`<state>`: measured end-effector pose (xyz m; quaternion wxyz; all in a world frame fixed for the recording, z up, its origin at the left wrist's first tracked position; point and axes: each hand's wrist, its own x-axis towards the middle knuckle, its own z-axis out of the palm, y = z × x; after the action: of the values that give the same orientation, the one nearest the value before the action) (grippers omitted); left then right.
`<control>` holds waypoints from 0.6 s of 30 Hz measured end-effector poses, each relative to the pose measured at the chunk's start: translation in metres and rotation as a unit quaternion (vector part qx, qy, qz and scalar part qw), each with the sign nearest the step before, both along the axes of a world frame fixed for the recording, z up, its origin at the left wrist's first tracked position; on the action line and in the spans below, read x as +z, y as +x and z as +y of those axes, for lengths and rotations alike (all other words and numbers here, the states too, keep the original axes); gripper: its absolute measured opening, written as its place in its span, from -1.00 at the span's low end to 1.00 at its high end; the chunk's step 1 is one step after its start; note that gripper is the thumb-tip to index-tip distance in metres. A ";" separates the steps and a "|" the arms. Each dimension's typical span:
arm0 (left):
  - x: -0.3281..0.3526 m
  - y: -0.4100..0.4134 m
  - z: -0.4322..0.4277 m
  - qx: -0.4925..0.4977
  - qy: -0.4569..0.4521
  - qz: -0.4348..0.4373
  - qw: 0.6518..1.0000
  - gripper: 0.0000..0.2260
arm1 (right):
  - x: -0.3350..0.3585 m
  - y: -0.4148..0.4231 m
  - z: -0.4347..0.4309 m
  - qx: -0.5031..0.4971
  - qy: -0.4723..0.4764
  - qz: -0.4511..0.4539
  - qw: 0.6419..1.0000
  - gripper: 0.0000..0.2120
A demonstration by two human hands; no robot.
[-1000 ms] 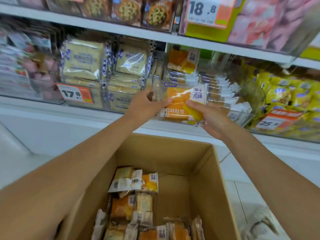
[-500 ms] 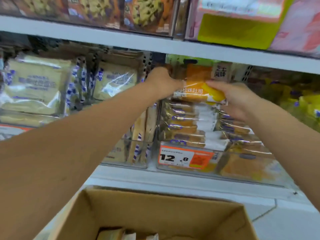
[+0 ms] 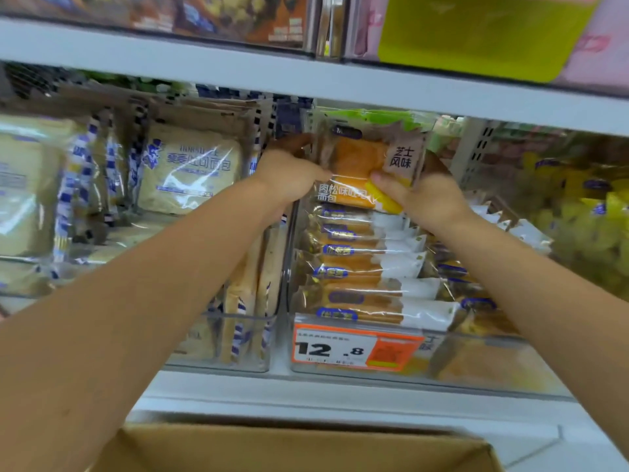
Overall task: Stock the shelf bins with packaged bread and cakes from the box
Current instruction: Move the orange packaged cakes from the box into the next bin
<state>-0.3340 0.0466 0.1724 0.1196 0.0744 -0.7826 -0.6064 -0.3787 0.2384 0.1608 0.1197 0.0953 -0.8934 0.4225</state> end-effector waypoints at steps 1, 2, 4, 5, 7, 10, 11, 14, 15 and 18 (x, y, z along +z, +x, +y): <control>0.000 0.001 0.000 0.001 -0.002 0.006 1.000 -0.48 | 0.001 0.001 -0.001 -0.014 0.011 0.001 1.000 -0.42; 0.000 0.002 0.001 0.006 -0.009 0.013 1.000 -0.48 | 0.001 0.001 -0.003 -0.015 0.012 0.000 1.000 -0.45; 0.000 0.001 0.002 0.006 -0.015 0.033 0.999 -0.44 | 0.000 0.000 -0.006 0.005 -0.009 -0.007 1.000 -0.50; 0.000 0.001 0.002 0.001 -0.014 0.041 0.999 -0.42 | 0.001 0.001 -0.007 0.006 -0.025 -0.017 1.000 -0.49; -0.001 0.002 0.002 -0.007 -0.013 0.049 0.999 -0.42 | 0.004 0.003 -0.005 -0.005 -0.061 -0.025 0.998 -0.47; -0.004 0.003 0.000 -0.018 -0.001 0.054 0.998 -0.44 | 0.004 0.003 0.000 -0.003 -0.093 0.005 0.996 -0.39; -0.005 0.003 0.000 -0.022 0.004 0.057 0.998 -0.45 | 0.002 0.004 0.002 0.004 -0.091 0.009 0.996 -0.38; -0.007 0.002 -0.002 -0.026 0.023 0.053 0.998 -0.44 | -0.003 0.009 0.007 0.027 -0.080 0.039 0.996 -0.19; -0.008 0.002 -0.003 -0.027 0.024 0.050 0.998 -0.43 | -0.005 0.012 0.007 0.040 -0.066 0.058 0.995 -0.10; -0.008 0.000 -0.003 -0.030 0.018 0.046 0.998 -0.43 | -0.009 0.014 0.006 0.080 -0.004 0.077 0.994 -0.07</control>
<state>-0.3338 0.0434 0.1641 0.1356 0.0249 -0.7671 -0.6265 -0.3647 0.2446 0.1516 0.1545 0.1981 -0.8693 0.4256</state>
